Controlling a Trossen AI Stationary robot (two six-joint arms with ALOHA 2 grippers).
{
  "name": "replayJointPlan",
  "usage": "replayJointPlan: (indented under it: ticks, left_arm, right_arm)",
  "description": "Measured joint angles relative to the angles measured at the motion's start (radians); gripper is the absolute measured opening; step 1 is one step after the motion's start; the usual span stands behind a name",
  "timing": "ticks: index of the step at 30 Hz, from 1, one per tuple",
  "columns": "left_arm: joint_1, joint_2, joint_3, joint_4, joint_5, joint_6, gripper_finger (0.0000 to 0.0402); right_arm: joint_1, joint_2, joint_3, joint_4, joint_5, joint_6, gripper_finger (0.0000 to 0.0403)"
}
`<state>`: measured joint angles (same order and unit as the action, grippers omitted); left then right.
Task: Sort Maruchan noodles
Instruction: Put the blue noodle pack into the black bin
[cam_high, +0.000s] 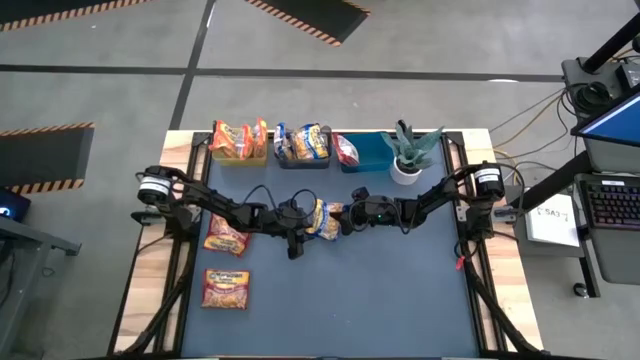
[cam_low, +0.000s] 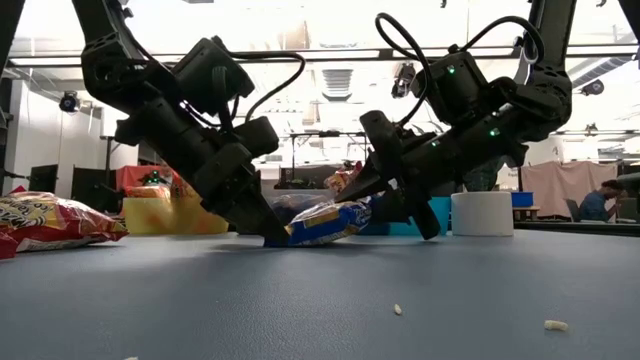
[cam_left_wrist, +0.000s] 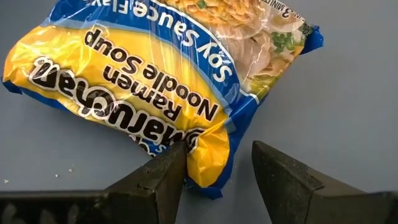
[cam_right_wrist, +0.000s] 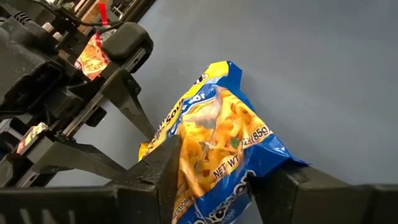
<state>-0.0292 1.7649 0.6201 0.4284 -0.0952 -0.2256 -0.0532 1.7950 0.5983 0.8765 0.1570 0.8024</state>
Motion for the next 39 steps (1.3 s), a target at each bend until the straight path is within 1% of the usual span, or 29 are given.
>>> replayJointPlan:
  ticks: [7, 13, 18, 23, 26, 28, 33, 35, 39]
  left_arm:
    - [0.001, -0.052, -0.001, -0.056, 0.0, 0.004, 0.017]
    - [0.001, -0.141, -0.001, -0.15, -0.003, 0.027, 0.017]
    - [0.001, -0.244, -0.001, -0.186, -0.004, 0.071, 0.017]
    - [0.001, -0.399, -0.001, -0.219, -0.015, 0.158, 0.017]
    - [0.001, -0.509, -0.001, -0.221, -0.057, 0.243, 0.017]
    - [0.0, -0.585, 0.001, -0.216, -0.106, 0.309, 0.017]
    - [0.0, -0.76, 0.002, -0.21, -0.299, 0.458, 0.017]
    - [0.0, -0.812, 0.002, -0.203, -0.372, 0.51, 0.017]
    - [0.0, -0.895, 0.002, -0.202, -0.512, 0.578, 0.017]
  right_arm:
    - [0.001, -0.007, 0.001, -0.001, -0.011, -0.011, 0.0149]
    - [0.001, -0.035, 0.0, -0.008, -0.013, -0.043, 0.0147]
    - [0.001, -0.058, 0.0, -0.005, -0.012, -0.06, 0.0147]
    - [0.001, -0.078, -0.001, -0.004, -0.009, -0.075, 0.0147]
    - [0.001, -0.101, -0.001, 0.003, -0.002, -0.094, 0.0147]
    - [0.001, -0.126, -0.001, 0.003, 0.003, -0.113, 0.0147]
    - [0.0, -0.177, 0.019, -0.007, 0.042, -0.17, 0.0147]
    - [0.0, -0.194, 0.036, -0.009, 0.068, -0.199, 0.0147]
    - [-0.002, -0.206, 0.111, -0.037, 0.122, -0.282, 0.0145]
